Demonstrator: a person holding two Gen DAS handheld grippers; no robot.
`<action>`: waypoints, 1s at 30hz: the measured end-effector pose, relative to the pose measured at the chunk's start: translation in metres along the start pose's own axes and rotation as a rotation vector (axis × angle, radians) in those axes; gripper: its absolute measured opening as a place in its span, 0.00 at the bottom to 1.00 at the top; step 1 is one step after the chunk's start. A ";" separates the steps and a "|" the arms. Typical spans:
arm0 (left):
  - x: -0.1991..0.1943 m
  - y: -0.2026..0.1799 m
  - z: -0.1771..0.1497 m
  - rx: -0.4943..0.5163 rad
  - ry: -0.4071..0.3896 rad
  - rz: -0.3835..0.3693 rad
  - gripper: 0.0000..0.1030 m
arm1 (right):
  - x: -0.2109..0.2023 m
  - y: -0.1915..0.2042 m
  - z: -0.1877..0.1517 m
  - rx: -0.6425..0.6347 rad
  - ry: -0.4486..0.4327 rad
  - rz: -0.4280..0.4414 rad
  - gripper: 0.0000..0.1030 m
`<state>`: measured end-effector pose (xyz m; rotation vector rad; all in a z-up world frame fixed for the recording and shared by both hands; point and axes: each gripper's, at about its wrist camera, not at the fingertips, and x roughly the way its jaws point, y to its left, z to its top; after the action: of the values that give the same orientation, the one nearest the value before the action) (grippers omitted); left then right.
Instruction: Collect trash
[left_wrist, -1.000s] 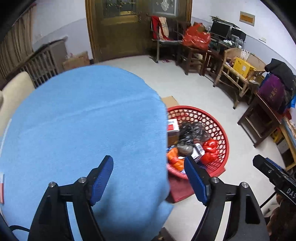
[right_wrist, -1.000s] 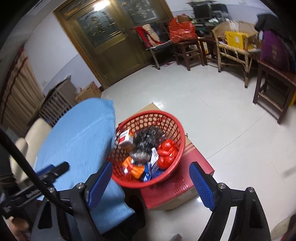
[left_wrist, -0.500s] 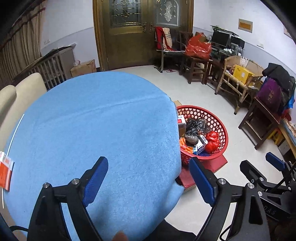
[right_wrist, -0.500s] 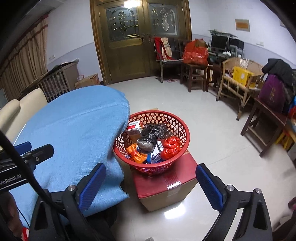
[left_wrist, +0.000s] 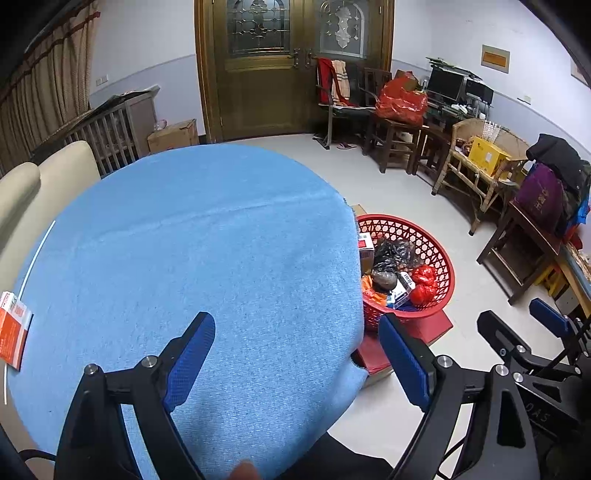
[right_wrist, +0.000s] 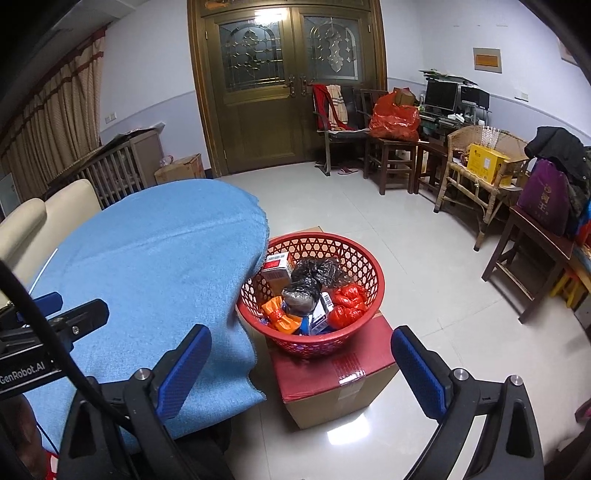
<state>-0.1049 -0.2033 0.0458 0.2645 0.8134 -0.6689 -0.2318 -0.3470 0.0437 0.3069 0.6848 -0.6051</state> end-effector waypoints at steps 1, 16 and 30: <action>0.001 0.000 0.000 -0.001 0.000 -0.003 0.88 | 0.000 -0.001 0.000 0.000 0.001 0.000 0.96; -0.004 -0.004 0.003 0.015 -0.021 0.004 0.88 | 0.001 -0.004 0.005 0.001 -0.005 0.003 0.96; -0.005 -0.003 0.005 0.014 -0.023 -0.018 0.88 | 0.002 -0.001 0.010 -0.006 -0.009 -0.002 0.96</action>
<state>-0.1059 -0.2057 0.0527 0.2620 0.7906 -0.6929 -0.2259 -0.3533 0.0496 0.2978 0.6785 -0.6058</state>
